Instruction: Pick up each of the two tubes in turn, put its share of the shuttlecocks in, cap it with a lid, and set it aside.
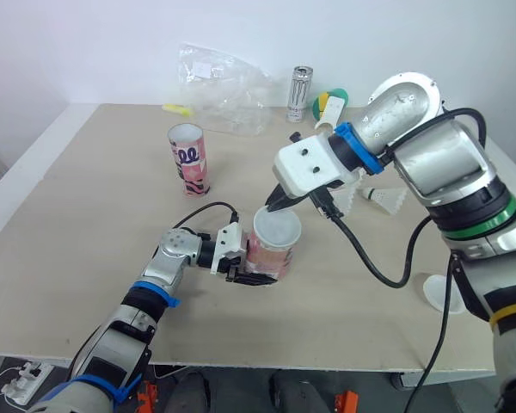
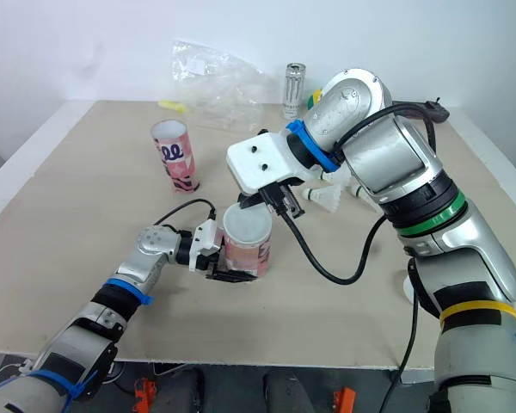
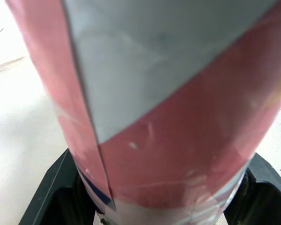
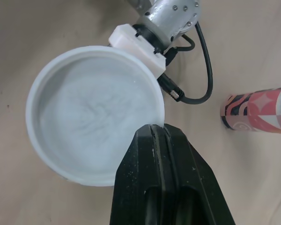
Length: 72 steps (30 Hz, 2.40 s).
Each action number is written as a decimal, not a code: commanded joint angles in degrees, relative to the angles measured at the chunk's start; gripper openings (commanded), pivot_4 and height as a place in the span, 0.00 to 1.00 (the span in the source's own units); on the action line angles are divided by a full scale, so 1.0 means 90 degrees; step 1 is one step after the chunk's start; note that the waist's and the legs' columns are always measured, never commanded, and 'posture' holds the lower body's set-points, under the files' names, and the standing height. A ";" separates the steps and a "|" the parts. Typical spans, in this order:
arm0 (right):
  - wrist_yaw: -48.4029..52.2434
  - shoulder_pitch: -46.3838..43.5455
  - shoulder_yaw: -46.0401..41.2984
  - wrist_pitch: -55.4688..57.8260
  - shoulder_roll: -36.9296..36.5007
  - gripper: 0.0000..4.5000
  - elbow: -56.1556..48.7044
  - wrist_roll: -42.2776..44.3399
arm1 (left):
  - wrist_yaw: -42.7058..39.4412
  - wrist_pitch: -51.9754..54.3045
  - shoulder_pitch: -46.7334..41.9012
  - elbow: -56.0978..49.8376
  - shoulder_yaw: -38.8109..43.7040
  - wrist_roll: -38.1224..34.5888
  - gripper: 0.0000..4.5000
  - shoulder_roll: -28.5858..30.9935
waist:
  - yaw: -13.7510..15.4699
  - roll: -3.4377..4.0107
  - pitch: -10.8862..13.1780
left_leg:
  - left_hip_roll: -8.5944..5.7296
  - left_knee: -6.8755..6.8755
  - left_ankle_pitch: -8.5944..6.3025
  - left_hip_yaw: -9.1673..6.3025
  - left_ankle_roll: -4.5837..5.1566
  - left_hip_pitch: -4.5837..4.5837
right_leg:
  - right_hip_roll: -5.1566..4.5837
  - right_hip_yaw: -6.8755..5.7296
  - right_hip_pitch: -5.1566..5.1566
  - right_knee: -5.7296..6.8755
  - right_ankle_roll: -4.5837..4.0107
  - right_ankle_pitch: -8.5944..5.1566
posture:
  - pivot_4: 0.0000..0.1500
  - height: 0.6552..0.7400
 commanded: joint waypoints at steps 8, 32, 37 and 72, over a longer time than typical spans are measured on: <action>-0.0135 0.0527 0.0145 -0.0646 0.0440 0.32 -0.0064 -0.0767 | 0.0108 0.0377 0.0319 0.0358 -0.0124 0.0458 0.63 0.0269 | -0.0014 -0.0018 -0.0052 | 0.0001 -0.0007 -0.0001 0.0000 -0.0001 0.0019 | 0.0001 -0.0002 0.0012 0.0000 -0.0004 -0.0008 | 1.00 1.00; 0.0096 0.0688 -0.0384 0.1204 0.0451 0.01 -0.0355 0.0562 | 0.0037 0.0453 0.0247 0.0347 -0.0114 0.0470 0.63 0.0276 | -0.0073 -0.0040 -0.0060 | 0.0001 -0.0071 0.0001 -0.0001 -0.0011 0.0072 | 0.0000 0.0002 0.0016 -0.0002 -0.0031 -0.0023 | 1.00 1.00; 0.0258 0.0867 0.0135 0.0736 0.0521 0.01 -0.0301 0.0142 | 0.0022 0.0471 0.0260 0.0331 -0.0111 0.0464 0.63 0.0303 | -0.0075 -0.0044 -0.0064 | 0.0001 -0.0084 0.0001 -0.0001 -0.0012 0.0090 | 0.0000 0.0000 0.0013 -0.0015 -0.0032 -0.0023 | 1.00 1.00; -0.2119 0.3862 -0.4016 0.3919 -0.1299 1.00 -0.3443 0.3249 | -0.0705 0.0636 0.0455 -0.0228 0.0170 0.0078 0.99 0.0622 | -0.0078 -0.0060 -0.0084 | 0.0003 -0.0133 -0.0029 -0.0003 -0.0041 0.0042 | 0.0001 0.0000 -0.0015 -0.0035 -0.0025 -0.0068 | 1.00 1.00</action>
